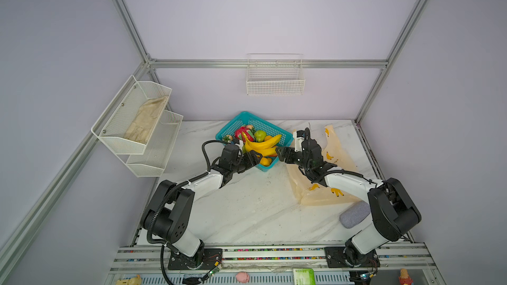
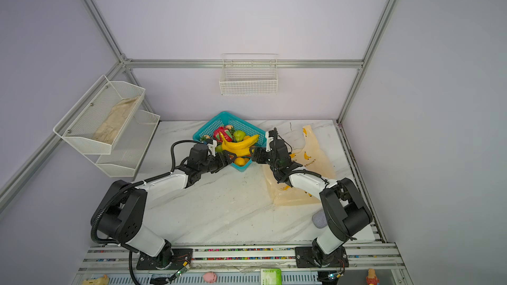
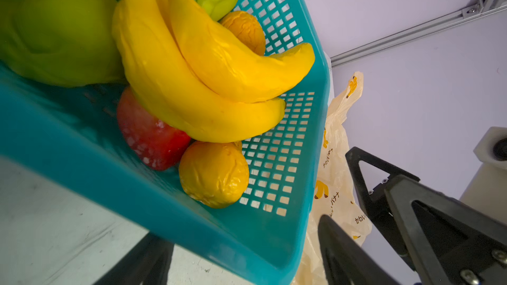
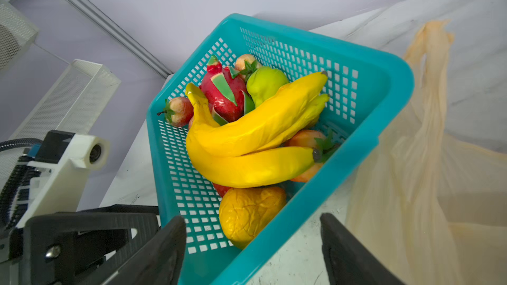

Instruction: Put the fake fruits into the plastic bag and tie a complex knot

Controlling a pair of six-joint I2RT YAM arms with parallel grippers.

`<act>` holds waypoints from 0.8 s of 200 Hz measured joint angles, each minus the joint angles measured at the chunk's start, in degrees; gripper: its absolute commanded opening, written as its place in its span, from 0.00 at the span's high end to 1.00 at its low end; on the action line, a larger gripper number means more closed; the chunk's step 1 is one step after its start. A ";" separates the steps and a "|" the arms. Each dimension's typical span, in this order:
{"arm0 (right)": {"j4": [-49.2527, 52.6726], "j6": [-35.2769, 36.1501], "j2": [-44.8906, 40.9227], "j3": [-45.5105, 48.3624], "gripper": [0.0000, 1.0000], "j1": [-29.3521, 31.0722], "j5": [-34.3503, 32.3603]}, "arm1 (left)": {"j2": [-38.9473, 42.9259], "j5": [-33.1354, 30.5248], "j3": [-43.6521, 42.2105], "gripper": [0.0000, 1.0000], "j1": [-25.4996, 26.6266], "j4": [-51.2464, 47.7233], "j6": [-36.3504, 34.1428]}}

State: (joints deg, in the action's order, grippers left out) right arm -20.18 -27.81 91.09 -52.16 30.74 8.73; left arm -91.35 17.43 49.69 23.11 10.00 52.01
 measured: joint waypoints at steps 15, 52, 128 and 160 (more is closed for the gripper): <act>0.39 -1.44 0.26 0.04 0.31 0.83 -1.44 | 0.74 -0.76 -0.07 0.18 0.00 0.04 -0.50; 0.37 -4.57 1.40 1.14 0.30 1.57 -4.44 | 7.02 -4.81 -0.87 0.16 -0.11 -3.28 -3.65; -3.19 -7.96 8.17 0.46 0.41 2.01 -6.05 | 16.17 -13.09 -1.73 0.15 -0.28 -9.38 -9.90; -3.69 -7.23 13.88 -5.25 0.48 2.05 -5.90 | 17.84 -15.76 -2.64 0.15 -0.85 -12.31 -11.28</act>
State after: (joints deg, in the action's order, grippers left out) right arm -23.88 -35.05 104.97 -57.41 32.80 2.83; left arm -73.52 1.67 47.05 22.26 -2.31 40.73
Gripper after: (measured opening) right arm 0.547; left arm 0.854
